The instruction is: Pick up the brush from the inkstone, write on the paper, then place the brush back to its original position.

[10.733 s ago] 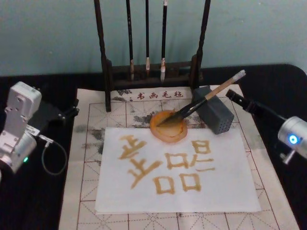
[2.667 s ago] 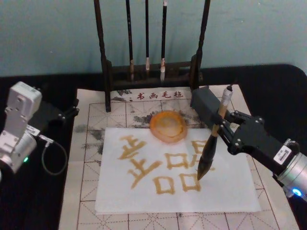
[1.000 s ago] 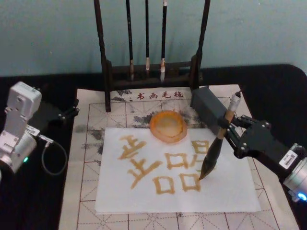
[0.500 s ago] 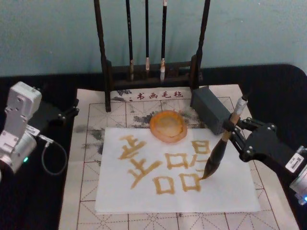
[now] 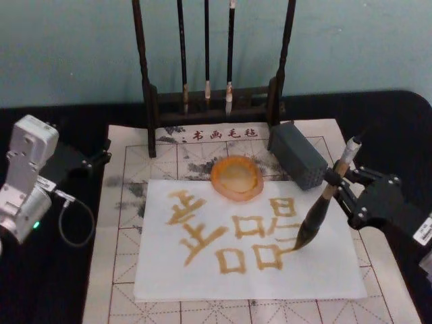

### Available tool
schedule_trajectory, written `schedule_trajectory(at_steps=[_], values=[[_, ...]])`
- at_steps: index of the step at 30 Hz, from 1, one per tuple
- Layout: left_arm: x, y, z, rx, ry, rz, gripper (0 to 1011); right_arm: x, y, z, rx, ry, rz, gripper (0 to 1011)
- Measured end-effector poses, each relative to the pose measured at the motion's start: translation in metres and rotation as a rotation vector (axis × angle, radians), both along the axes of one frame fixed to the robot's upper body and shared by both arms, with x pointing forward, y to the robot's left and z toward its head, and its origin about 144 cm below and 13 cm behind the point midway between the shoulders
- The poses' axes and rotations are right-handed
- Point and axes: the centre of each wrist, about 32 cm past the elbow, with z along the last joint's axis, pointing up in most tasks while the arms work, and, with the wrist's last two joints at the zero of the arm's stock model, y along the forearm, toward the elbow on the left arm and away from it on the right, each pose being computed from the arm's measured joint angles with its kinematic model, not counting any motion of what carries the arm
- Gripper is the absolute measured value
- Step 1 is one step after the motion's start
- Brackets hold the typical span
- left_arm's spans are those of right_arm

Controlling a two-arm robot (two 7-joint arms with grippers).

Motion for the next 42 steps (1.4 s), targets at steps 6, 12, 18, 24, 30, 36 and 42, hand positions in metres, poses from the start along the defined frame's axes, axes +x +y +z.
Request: schedule_trajectory(at_steps=[6, 12, 18, 24, 30, 36, 42], values=[[0.0, 0.0, 0.0, 0.0, 0.0, 0.0, 1001, -0.003, -0.004, 0.001, -0.004, -0.004, -0.009, 200], [0.0, 0.0, 0.0, 0.0, 0.0, 0.0, 1001, -0.006, -0.008, 0.002, -0.01, -0.01, -0.023, 201], [0.0, 0.0, 0.0, 0.0, 0.0, 0.0, 1001, -0.008, -0.012, 0.003, -0.019, -0.014, -0.04, 201], [0.0, 0.0, 0.0, 0.0, 0.0, 0.0, 1001, -0.01, -0.015, 0.003, -0.023, -0.017, -0.05, 201], [0.0, 0.0, 0.0, 0.0, 0.0, 0.0, 1001, -0.011, -0.016, 0.003, -0.023, -0.019, -0.057, 201], [0.0, 0.0, 0.0, 0.0, 0.0, 0.0, 1001, -0.012, -0.016, 0.005, -0.021, -0.025, -0.058, 201], [0.0, 0.0, 0.0, 0.0, 0.0, 0.0, 1001, -0.012, -0.016, 0.01, -0.004, -0.043, -0.051, 201]])
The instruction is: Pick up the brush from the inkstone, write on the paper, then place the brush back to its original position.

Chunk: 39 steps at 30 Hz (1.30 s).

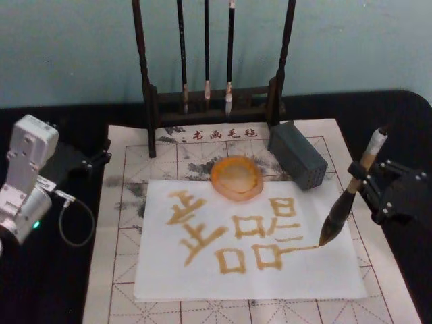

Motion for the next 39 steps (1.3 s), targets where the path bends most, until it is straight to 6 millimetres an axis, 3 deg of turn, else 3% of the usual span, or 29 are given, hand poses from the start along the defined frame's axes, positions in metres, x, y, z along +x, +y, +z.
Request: schedule_trajectory(at_steps=[12, 20, 39], values=[[0.0, 0.0, 0.0, 0.0, 0.0, 0.0, 1001, 0.015, 0.005, 0.014, 0.083, -0.023, -0.015, 201], [0.0, 0.0, 0.0, 0.0, 0.0, 0.0, 1001, 0.036, 0.015, 0.021, 0.178, 0.022, -0.042, 201], [0.0, 0.0, 0.0, 0.0, 0.0, 0.0, 1001, 0.108, 0.042, 0.042, 0.413, 0.321, -0.141, 201]])
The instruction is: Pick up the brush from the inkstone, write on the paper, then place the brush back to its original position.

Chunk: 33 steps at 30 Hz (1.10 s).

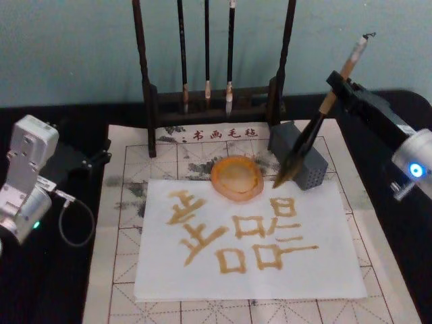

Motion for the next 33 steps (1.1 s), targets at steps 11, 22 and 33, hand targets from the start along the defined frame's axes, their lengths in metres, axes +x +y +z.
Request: schedule_trajectory(at_steps=[11, 22, 33], values=[[0.0, 0.0, 0.0, 0.0, 0.0, 0.0, 1001, 0.043, 0.012, 0.003, 0.17, 0.188, -0.043, 201], [0.0, 0.0, 0.0, 0.0, 0.0, 0.0, 1001, 0.073, 0.025, -0.005, 0.283, 0.371, -0.102, 201], [0.0, 0.0, 0.0, 0.0, 0.0, 0.0, 1001, 0.078, 0.029, -0.015, 0.289, 0.433, -0.13, 201]])
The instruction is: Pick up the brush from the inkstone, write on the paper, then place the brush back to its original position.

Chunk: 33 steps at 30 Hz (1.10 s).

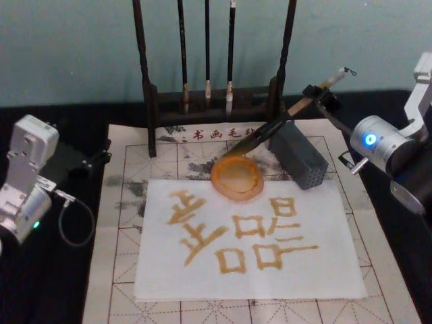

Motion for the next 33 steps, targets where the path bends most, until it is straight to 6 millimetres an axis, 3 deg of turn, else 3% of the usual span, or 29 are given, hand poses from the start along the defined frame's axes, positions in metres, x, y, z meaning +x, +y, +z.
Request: schedule_trajectory(at_steps=[15, 33], values=[[0.0, 0.0, 0.0, 0.0, 0.0, 0.0, 1001, -0.012, -0.008, -0.006, -0.003, 0.01, 0.01, 201], [0.0, 0.0, 0.0, 0.0, 0.0, 0.0, 1001, -0.013, -0.006, -0.01, -0.003, 0.034, 0.026, 201]])
